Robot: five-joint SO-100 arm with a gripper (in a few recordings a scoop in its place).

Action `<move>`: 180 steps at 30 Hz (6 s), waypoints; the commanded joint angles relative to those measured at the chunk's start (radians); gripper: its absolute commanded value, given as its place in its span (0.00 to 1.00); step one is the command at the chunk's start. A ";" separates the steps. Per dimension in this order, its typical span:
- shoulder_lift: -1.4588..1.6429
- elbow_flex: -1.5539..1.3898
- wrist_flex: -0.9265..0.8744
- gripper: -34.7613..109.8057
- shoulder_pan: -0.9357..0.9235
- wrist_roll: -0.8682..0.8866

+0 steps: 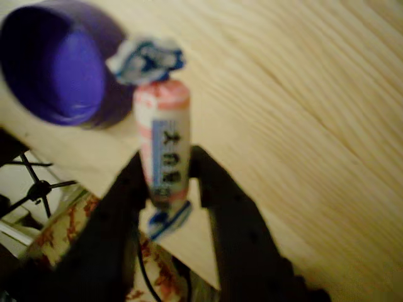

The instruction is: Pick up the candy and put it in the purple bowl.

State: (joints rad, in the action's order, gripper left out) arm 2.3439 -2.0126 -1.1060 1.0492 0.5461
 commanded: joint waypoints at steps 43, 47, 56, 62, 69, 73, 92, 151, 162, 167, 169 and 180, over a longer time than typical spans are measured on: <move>-0.497 0.201 0.609 0.27 0.324 -0.195; -0.534 0.233 0.597 0.27 0.327 -0.190; -0.577 0.262 0.612 0.27 0.354 -0.212; -0.586 0.252 0.614 0.27 0.354 -0.232; -0.588 0.242 0.614 0.27 0.345 -0.242; -0.591 0.242 0.617 0.27 0.337 -0.256; -0.572 0.221 0.615 0.36 0.301 -0.295; 0.175 -0.060 -0.080 0.24 -0.756 -0.437; 0.360 -0.227 -0.121 0.24 -1.063 -0.480; 0.430 -0.282 -0.143 0.24 -1.157 -0.479; 0.471 -0.308 -0.144 0.24 -1.180 -0.460; 0.673 -0.477 -0.152 0.24 -1.226 -0.416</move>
State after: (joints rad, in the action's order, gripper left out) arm 2.9253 -2.4666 -1.2579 -0.1304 0.1135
